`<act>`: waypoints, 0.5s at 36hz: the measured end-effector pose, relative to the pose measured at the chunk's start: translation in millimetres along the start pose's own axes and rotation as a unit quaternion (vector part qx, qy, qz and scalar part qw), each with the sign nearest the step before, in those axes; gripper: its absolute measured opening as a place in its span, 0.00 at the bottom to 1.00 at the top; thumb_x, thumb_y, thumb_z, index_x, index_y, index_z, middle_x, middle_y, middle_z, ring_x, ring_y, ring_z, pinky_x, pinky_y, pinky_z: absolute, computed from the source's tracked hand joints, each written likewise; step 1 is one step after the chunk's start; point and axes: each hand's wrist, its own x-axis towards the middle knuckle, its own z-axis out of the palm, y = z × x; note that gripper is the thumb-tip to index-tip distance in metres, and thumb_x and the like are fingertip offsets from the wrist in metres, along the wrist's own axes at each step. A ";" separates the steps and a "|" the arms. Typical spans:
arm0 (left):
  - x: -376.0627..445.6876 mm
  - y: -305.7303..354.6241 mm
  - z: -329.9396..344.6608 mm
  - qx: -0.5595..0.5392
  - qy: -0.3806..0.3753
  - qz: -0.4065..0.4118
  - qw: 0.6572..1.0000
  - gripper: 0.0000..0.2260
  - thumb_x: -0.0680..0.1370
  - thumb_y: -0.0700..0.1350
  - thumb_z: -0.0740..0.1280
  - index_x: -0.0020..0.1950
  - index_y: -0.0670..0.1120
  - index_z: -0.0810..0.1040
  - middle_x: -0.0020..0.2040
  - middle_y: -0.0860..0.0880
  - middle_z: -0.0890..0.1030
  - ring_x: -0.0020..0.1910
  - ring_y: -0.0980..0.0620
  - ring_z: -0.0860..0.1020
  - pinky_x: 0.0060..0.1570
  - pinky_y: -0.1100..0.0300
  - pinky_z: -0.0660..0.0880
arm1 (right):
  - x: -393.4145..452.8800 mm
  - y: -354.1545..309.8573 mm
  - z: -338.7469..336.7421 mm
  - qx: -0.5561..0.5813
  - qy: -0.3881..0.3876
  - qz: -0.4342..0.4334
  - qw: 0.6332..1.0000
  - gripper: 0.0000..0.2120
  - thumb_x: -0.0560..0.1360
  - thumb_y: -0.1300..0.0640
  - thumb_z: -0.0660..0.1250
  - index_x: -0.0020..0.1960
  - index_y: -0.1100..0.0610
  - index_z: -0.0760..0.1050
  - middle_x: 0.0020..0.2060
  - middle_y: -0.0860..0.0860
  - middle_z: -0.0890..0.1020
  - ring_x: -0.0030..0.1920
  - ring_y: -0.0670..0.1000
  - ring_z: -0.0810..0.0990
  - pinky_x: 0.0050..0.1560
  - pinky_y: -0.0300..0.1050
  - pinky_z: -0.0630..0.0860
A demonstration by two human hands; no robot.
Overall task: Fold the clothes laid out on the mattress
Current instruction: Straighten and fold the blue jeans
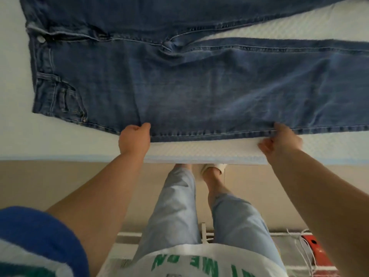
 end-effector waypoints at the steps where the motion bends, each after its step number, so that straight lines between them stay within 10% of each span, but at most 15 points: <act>1: -0.4 -1.4 0.0 -0.020 0.013 -0.018 1.000 0.17 0.74 0.51 0.64 0.29 0.45 0.67 0.29 0.49 0.71 0.32 0.48 0.70 0.32 0.57 0.64 | 2.0 0.4 -0.4 0.013 0.003 0.011 1.000 0.10 0.72 0.52 0.69 0.40 0.52 0.69 0.40 0.53 0.78 0.37 0.49 0.78 0.42 0.46 0.80; 6: 3.3 -1.1 -4.0 -0.249 0.049 -0.173 0.952 0.14 0.71 0.51 0.70 0.50 0.45 0.74 0.46 0.49 0.77 0.42 0.49 0.76 0.43 0.56 0.77 | 8.1 -5.9 -9.2 0.100 -0.038 0.034 0.994 0.07 0.73 0.54 0.71 0.49 0.52 0.74 0.42 0.48 0.80 0.35 0.45 0.79 0.30 0.35 0.76; 11: 4.4 7.8 -15.6 -0.488 -0.004 -0.231 0.842 0.10 0.75 0.41 0.68 0.55 0.46 0.74 0.44 0.48 0.79 0.38 0.52 0.78 0.31 0.62 0.78 | 0.7 -9.6 -23.2 0.160 -0.122 0.028 0.979 0.04 0.73 0.60 0.68 0.48 0.54 0.75 0.37 0.50 0.79 0.34 0.47 0.78 0.34 0.37 0.77; 18: -17.6 18.0 -42.9 -0.524 0.032 -0.182 0.832 0.04 0.73 0.39 0.67 0.39 0.46 0.75 0.34 0.49 0.75 0.27 0.56 0.71 0.23 0.67 0.67 | -27.2 -37.9 -40.1 0.194 -0.150 -0.055 0.968 0.06 0.74 0.66 0.61 0.43 0.57 0.73 0.27 0.48 0.79 0.24 0.44 0.77 0.28 0.33 0.72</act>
